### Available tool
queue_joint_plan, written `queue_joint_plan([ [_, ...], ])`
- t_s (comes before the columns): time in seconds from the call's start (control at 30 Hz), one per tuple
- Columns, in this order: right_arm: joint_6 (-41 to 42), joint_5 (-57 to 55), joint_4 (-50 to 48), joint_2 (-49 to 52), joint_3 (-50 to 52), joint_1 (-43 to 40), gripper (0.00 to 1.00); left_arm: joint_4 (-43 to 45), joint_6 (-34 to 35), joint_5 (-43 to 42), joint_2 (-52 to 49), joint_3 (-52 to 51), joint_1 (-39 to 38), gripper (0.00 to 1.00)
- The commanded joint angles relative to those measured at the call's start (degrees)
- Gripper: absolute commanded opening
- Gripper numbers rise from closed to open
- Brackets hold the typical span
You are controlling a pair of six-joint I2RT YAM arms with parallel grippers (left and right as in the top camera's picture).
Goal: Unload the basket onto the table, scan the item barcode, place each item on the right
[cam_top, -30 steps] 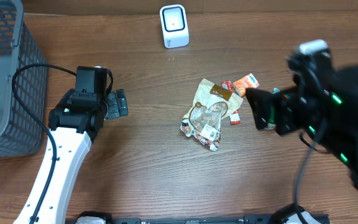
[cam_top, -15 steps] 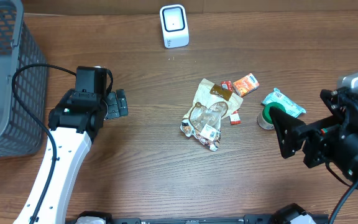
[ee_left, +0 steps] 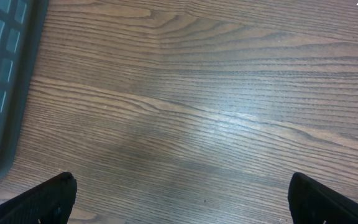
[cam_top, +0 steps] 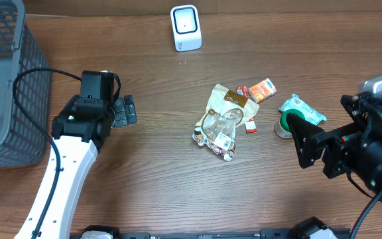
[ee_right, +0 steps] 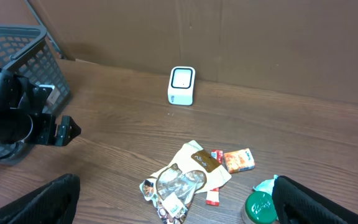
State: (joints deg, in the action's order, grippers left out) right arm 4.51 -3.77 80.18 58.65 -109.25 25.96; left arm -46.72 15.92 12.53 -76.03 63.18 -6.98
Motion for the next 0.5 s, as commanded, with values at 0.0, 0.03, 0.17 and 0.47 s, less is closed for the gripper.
queue_joint_plan([
  [0.0, 0.42, 0.04, -0.11, -0.15, 0.09, 0.00, 1.00, 0.22, -0.70, 0.76, 0.26, 1.05, 0.33, 1.00],
  [0.03, 0.42, 0.04, -0.11, -0.15, 0.09, 0.00, 1.00, 0.22, -0.70, 0.76, 0.26, 1.05, 0.33, 1.00],
  [0.17, 0.42, 0.04, -0.11, -0.55, 0.09, 0.00, 1.00, 0.22, -0.70, 0.76, 0.26, 1.05, 0.33, 1.00],
  [0.47, 0.42, 0.04, -0.09, -3.43, 0.09, 0.00, 1.00, 0.22, -0.70, 0.76, 0.26, 1.05, 0.33, 1.00],
])
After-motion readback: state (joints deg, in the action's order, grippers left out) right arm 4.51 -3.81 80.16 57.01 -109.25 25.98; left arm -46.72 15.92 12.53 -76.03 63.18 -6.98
